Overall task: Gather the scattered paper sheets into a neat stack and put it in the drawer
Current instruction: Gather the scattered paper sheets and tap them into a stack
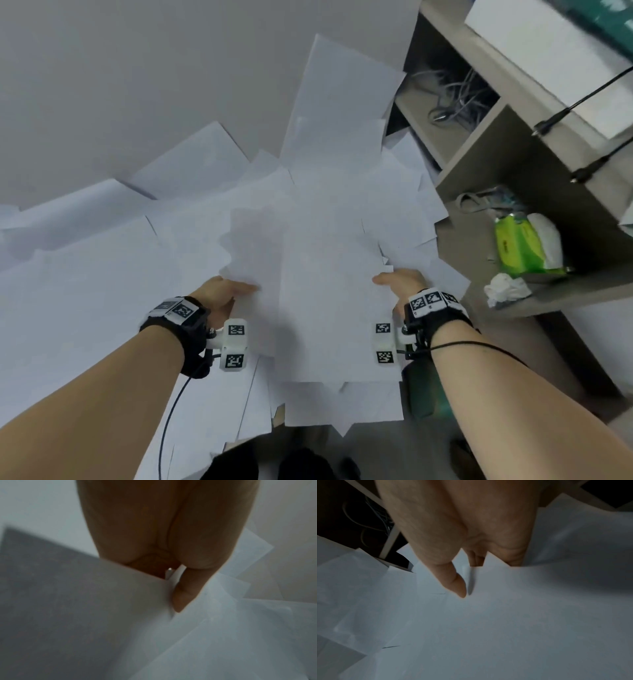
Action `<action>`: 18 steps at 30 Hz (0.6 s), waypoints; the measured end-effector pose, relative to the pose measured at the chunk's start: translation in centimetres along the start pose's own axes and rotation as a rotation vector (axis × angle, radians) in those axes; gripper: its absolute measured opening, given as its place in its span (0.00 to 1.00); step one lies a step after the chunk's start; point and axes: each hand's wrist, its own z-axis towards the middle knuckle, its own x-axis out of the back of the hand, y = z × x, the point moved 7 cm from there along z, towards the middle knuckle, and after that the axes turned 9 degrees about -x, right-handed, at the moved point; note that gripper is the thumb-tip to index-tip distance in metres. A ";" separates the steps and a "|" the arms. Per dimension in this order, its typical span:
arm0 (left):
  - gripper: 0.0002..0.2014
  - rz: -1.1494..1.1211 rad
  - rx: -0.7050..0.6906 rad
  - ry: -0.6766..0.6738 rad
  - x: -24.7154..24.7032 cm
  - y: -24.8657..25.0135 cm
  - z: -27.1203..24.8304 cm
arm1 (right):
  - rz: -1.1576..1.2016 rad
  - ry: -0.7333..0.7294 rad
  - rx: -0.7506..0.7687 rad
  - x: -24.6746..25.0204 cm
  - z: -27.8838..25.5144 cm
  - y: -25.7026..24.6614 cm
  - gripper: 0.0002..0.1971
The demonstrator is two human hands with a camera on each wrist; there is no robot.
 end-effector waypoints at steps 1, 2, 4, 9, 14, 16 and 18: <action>0.13 -0.004 0.003 0.021 0.2 -0.5 0.3 | 0.007 0.015 0.001 0.0 0.1 0.1 0.06; 0.15 -0.011 0.008 0.035 0.2 -0.9 0.6 | 0.009 0.013 0.003 -0.2 0.2 0.2 0.06; 0.19 -0.023 0.014 0.059 -0.2 -1.2 0.8 | -0.028 -0.021 0.006 -0.8 0.2 0.3 0.06; 0.48 -0.027 -0.011 0.092 -1.0 -2.4 2.8 | -0.305 0.061 0.019 -1.1 -0.2 -0.2 0.19; 0.38 0.059 -0.063 0.180 -0.1 -3.4 4.4 | -0.297 0.281 0.066 2.0 -0.2 -0.5 0.28; 0.35 0.037 -0.081 0.238 0.7 -3.3 4.3 | -0.321 0.382 0.089 2.4 -0.9 -0.3 0.41; 0.29 0.013 -0.071 0.270 0.7 -2.6 3.0 | -0.531 0.460 0.211 1.3 -2.4 -0.5 0.45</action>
